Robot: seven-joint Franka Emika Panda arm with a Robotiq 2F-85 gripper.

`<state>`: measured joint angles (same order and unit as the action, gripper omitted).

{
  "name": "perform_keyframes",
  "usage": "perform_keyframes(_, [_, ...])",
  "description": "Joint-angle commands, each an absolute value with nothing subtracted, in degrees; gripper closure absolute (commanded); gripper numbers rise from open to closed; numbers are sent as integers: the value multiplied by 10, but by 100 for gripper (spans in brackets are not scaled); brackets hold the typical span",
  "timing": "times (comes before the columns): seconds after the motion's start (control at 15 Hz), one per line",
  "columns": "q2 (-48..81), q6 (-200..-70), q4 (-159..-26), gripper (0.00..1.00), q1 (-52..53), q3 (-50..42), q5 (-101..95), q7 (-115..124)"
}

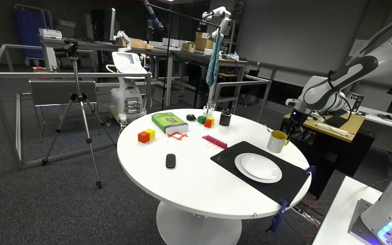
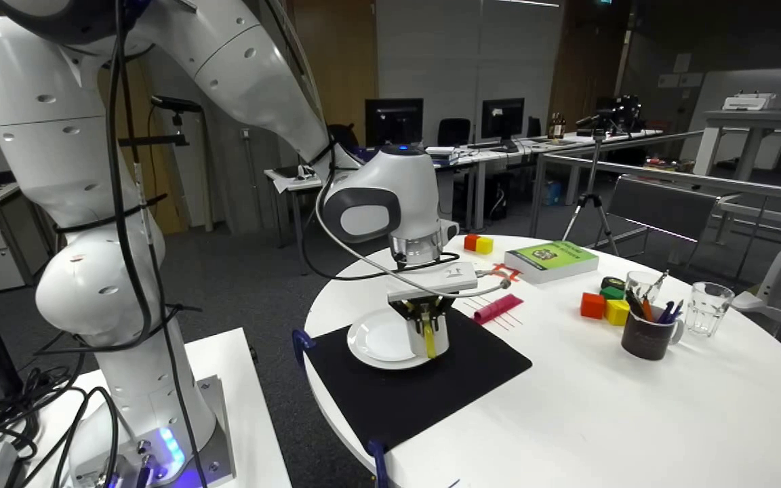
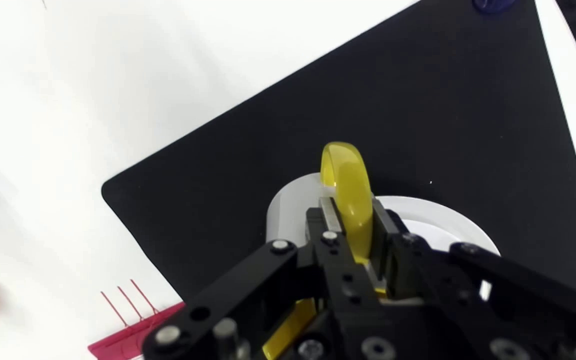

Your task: Remove the cup from the plate

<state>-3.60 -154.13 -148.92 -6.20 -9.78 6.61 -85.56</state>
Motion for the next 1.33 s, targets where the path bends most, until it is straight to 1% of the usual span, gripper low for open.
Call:
perform_keyframes(0.0, [-73, -1519, -1483, 95, -75, -116, 88, -853])
perform_keyframes(0.33, [-79, -1500, -1459, 95, -84, -141, 123, -865])
perform_keyframes(0.4, [-50, -1527, -1469, 81, -79, -134, 99, -855])
perform_keyframes(1.27, [-54, -1525, -1463, 81, -80, -140, 109, -855])
